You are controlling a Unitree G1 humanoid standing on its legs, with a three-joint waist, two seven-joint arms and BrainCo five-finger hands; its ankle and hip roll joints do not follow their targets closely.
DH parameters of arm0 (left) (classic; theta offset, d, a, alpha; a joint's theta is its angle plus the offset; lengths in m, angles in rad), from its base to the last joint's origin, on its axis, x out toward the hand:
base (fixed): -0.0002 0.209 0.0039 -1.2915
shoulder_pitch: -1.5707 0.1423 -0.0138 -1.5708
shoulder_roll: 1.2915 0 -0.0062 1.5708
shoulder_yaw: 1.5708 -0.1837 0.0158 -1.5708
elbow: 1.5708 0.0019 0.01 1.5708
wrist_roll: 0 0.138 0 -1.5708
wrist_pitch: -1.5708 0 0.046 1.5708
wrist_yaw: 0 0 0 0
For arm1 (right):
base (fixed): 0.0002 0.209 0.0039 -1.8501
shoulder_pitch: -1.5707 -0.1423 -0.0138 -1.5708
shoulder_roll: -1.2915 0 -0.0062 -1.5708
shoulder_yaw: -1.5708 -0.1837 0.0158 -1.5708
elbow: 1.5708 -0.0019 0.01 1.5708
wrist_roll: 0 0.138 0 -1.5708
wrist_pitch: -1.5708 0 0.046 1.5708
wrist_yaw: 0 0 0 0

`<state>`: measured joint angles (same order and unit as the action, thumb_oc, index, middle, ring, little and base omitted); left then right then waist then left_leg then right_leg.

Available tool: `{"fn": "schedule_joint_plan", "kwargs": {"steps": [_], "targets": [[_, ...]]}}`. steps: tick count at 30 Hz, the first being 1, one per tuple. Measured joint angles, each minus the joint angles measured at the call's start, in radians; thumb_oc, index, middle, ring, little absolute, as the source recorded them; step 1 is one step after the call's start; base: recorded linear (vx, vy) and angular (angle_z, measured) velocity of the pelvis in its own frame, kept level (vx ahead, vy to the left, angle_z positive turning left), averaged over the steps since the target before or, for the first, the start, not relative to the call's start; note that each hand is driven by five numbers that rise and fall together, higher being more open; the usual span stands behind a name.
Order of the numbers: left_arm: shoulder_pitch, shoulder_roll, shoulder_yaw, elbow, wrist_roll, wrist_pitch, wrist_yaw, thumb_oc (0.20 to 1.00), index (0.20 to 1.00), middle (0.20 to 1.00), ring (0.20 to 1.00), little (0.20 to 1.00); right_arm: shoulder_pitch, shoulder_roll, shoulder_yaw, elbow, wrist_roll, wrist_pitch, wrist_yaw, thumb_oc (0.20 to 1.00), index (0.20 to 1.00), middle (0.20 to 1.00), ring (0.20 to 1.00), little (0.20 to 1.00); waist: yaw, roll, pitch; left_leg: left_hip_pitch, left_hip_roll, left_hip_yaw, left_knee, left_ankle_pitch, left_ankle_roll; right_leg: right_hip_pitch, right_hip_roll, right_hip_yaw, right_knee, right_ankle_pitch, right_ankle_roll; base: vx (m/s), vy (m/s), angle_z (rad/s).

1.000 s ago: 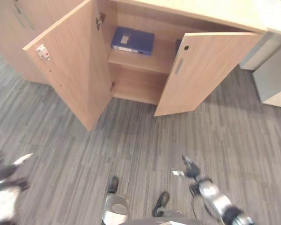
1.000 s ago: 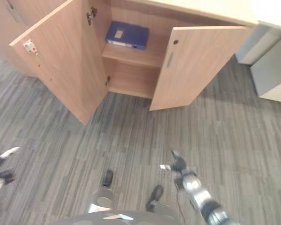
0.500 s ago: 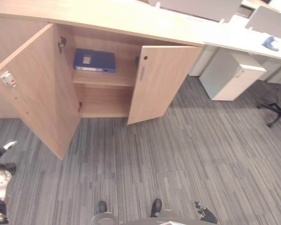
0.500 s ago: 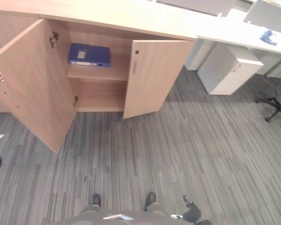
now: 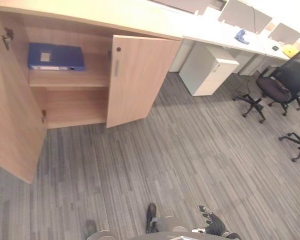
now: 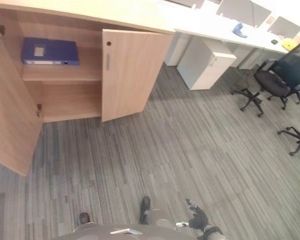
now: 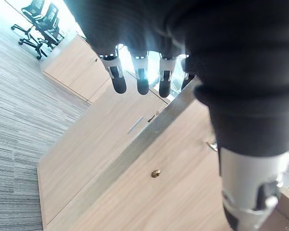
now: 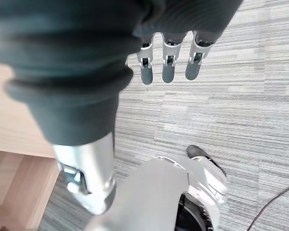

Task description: Put the empty folder in the office cabinet

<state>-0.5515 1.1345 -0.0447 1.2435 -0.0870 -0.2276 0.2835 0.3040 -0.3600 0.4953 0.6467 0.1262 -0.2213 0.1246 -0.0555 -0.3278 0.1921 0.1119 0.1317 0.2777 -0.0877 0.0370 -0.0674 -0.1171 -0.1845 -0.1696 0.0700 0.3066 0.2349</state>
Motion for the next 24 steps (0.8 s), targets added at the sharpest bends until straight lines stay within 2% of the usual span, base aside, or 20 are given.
{"fn": "schedule_joint_plan", "kwargs": {"steps": [1,3,7,10,13,14,15,16,19,20,23,24], "targets": [[-0.045,0.029,-0.029,0.017,0.009,0.008,0.007,1.000,1.000,1.000,1.000,1.000,0.003,0.000,0.008,-0.009,0.000,0.000,0.003,1.000,1.000,1.000,1.000,1.000,-0.001,-0.020,0.011,-0.002,0.010,-0.001,0.000,-0.001,-0.002,-0.003,0.007,0.002,0.000,0.000,0.000,0.01,-0.072,-0.01],[-0.061,0.040,-0.036,0.022,0.015,0.020,0.013,1.000,1.000,1.000,1.000,1.000,0.008,-0.001,0.007,-0.007,0.001,-0.001,0.003,1.000,1.000,1.000,1.000,1.000,-0.004,-0.035,0.017,-0.003,0.018,0.001,0.000,-0.001,-0.003,-0.002,0.018,0.010,-0.002,0.000,0.000,0.03,-0.041,-0.04],[-0.062,0.035,-0.054,0.023,0.017,0.027,0.011,1.000,1.000,1.000,1.000,1.000,0.017,-0.001,0.008,-0.008,0.001,-0.001,0.004,1.000,1.000,1.000,1.000,1.000,-0.005,-0.036,0.019,0.000,0.027,0.011,0.000,-0.003,-0.006,-0.005,0.029,0.025,-0.005,0.000,0.000,0.03,-0.027,-0.06],[-0.068,-0.017,-0.057,0.036,0.012,0.029,0.015,1.000,1.000,1.000,1.000,1.000,0.019,-0.001,0.007,-0.018,0.001,-0.002,0.005,1.000,1.000,1.000,1.000,1.000,-0.005,-0.035,0.020,0.009,0.024,0.037,0.007,0.000,-0.014,-0.002,0.032,0.034,-0.020,0.000,0.000,0.04,-0.007,-0.14],[-0.066,-0.109,-0.051,0.043,-0.017,0.030,0.033,1.000,1.000,1.000,1.000,1.000,0.028,-0.001,-0.002,-0.028,0.001,-0.005,0.003,1.000,1.000,1.000,1.000,1.000,-0.012,-0.029,0.021,0.051,0.017,0.076,0.005,-0.001,-0.015,0.012,0.030,0.078,-0.004,0.000,0.000,0.02,0.000,-0.24],[-0.066,-0.109,-0.051,0.043,-0.017,0.030,0.033,1.000,1.000,1.000,1.000,1.000,0.028,-0.001,-0.002,-0.028,0.001,-0.005,0.003,1.000,1.000,1.000,1.000,1.000,-0.012,-0.029,0.021,0.051,0.017,0.076,0.005,-0.001,-0.015,0.012,0.030,0.078,-0.004,0.000,0.000,0.02,0.007,-0.05],[-0.066,-0.160,-0.062,0.039,-0.017,0.023,0.037,1.000,1.000,1.000,1.000,1.000,0.038,-0.002,-0.002,-0.026,0.000,-0.011,0.005,1.000,1.000,1.000,1.000,1.000,-0.015,-0.018,0.017,0.054,0.013,0.072,0.000,-0.005,-0.012,0.016,0.021,0.077,-0.002,0.000,0.000,0.03,0.011,0.00],[-0.067,-0.202,-0.117,0.031,-0.008,0.021,0.017,1.000,1.000,1.000,1.000,1.000,0.048,-0.002,-0.014,-0.039,0.000,-0.011,0.005,1.000,1.000,1.000,1.000,1.000,-0.027,-0.017,0.017,0.050,-0.001,0.083,0.000,-0.005,-0.011,0.010,0.009,0.077,-0.006,-0.005,-0.001,0.06,0.034,0.03],[-0.070,-0.225,-0.136,0.028,-0.006,0.026,-0.009,1.000,1.000,1.000,1.000,1.000,0.042,-0.003,-0.034,-0.048,0.000,-0.011,0.006,1.000,1.000,1.000,1.000,1.000,-0.055,-0.017,0.015,0.054,-0.016,0.092,0.000,-0.006,-0.010,0.014,0.005,0.082,-0.018,-0.007,0.002,0.05,0.016,-0.15],[-0.074,-0.242,-0.158,0.030,-0.025,0.045,-0.014,1.000,1.000,1.000,1.000,1.000,0.041,-0.005,-0.057,-0.060,0.000,-0.013,0.007,1.000,1.000,1.000,1.000,1.000,-0.093,-0.011,0.011,0.056,-0.021,0.107,0.000,-0.006,-0.010,0.006,0.006,0.112,-0.019,-0.012,0.006,0.04,0.001,-0.29],[-0.074,-0.255,-0.159,0.033,-0.029,0.063,-0.019,1.000,1.000,1.000,1.000,1.000,0.042,-0.012,-0.071,-0.063,0.000,-0.012,0.007,1.000,1.000,1.000,1.000,1.000,-0.117,-0.006,0.005,0.065,-0.022,0.128,0.000,-0.006,-0.010,0.006,0.007,0.130,-0.030,-0.014,0.009,0.07,0.005,-0.41],[-0.075,-0.283,-0.178,0.033,-0.029,0.067,-0.036,1.000,1.000,1.000,1.000,1.000,0.071,-0.041,-0.072,-0.091,-0.001,-0.008,0.011,1.000,1.000,1.000,1.000,1.000,-0.151,0.002,-0.023,0.076,-0.035,0.156,0.000,-0.005,-0.011,0.009,0.004,0.134,-0.053,-0.095,0.012,0.03,0.005,-0.38]]}}
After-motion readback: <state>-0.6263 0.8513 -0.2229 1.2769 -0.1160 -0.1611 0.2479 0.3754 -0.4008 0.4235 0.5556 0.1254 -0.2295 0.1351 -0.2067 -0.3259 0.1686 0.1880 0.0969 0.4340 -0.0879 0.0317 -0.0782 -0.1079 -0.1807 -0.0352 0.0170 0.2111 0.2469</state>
